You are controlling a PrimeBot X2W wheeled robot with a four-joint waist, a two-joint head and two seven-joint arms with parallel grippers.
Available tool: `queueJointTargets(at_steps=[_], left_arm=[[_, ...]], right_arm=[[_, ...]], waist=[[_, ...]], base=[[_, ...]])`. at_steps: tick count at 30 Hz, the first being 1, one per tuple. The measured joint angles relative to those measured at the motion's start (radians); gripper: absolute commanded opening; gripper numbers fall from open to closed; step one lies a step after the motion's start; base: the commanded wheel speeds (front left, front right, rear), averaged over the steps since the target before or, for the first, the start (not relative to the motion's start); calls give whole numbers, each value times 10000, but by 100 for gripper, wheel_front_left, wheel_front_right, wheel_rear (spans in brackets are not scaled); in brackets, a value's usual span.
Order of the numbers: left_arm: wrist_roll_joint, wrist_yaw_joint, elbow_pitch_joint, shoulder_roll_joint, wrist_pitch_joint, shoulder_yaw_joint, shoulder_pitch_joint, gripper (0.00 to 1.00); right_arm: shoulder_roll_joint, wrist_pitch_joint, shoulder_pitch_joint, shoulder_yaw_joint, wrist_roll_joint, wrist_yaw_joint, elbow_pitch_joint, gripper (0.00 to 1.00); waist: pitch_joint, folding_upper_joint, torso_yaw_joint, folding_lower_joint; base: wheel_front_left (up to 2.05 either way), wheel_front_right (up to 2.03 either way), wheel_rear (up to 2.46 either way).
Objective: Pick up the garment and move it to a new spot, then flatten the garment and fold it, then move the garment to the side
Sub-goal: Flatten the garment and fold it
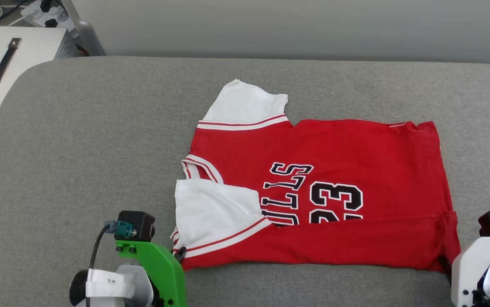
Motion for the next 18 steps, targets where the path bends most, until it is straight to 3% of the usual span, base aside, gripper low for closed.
queueJointTargets(at_steps=[7, 8, 10, 18], left_arm=[[0, 75, 84, 48, 79, -21, 0, 0], [0, 75, 121, 48, 86, -21, 0, 0], [-2, 75, 198, 46, 86, -27, -1, 0], [-81, 65, 541, 46, 105, -67, 78, 0]], right_arm=[[69, 119, -424, -58, 537, 0, 968, 99], [67, 130, -436, -63, 629, 0, 1049, 38], [46, 115, -467, -63, 740, 0, 1160, 0], [-188, -104, -501, 188, 1093, 0, 1275, 0]], waist=[[384, 0, 74, 0], [403, 0, 79, 0], [411, 0, 91, 0], [51, 0, 52, 0]], base=[[0, 0, 0], [0, 0, 0], [0, 0, 0], [0, 0, 0]])
